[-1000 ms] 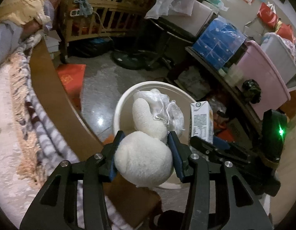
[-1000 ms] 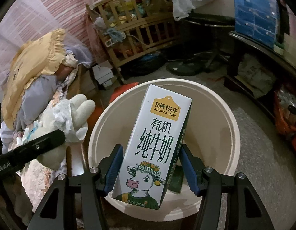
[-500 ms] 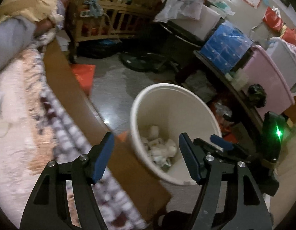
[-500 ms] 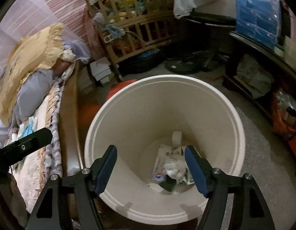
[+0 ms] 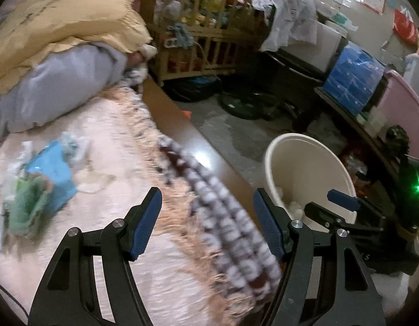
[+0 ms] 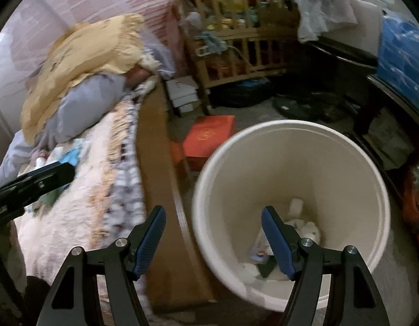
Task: Collect trash
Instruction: 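Move both tools back over the trash pile on the bed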
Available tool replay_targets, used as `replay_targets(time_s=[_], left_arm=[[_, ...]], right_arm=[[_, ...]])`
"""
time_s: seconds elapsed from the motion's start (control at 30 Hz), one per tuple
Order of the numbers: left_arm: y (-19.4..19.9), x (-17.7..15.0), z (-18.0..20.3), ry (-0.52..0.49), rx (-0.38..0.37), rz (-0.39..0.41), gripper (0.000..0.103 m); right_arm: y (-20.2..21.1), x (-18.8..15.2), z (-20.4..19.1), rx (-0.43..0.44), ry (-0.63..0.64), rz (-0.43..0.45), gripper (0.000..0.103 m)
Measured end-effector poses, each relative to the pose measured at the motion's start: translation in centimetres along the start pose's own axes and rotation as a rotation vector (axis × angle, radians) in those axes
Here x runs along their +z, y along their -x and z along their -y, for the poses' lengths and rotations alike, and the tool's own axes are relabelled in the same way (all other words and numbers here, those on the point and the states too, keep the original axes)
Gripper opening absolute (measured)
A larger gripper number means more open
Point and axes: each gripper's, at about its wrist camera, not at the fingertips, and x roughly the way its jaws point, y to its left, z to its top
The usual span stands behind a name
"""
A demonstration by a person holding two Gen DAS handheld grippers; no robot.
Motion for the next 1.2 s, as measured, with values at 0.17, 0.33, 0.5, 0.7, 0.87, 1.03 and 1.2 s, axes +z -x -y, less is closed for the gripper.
replay_targets(time_s=[0.17,0.33,0.5,0.7,0.87,1.03,1.2], left_arm=[[1.9,-0.5,-2.5,0.014,0.049,0.029,0.069],[3.5,-1.2,-5.3,0.043,0.089,0.045,0.069],[5.1,-2.2,-8.6,0.080,0.134,0.050,0.069],[7.0,-4.0,-13.9,0.152,0.187,0.046,0.069],[8.5,-6.0,-18.9,0.217,0.250,0.033,0.069],[9.8,-8.2,-24.3,0.294,0.321,0.018,0.069],[10.6,-9.9,-28.8,0.371,0.372,0.004,0.069]], right_arm=[[-0.4,-0.2,-3.6,0.055,0.031,-0.015,0.072],[-1.0,-0.5,-7.4,0.104,0.078,-0.036,0.073],[-1.6,-0.5,-11.2,0.150,0.125,-0.050,0.074],[-2.6,-0.5,-16.0,0.205,0.193,-0.075,0.077],[-3.9,-0.9,-19.7,0.242,0.245,-0.109,0.077],[-5.4,-1.2,-23.2,0.273,0.301,-0.141,0.077],[-7.0,-1.0,-26.7,0.309,0.353,-0.167,0.077]])
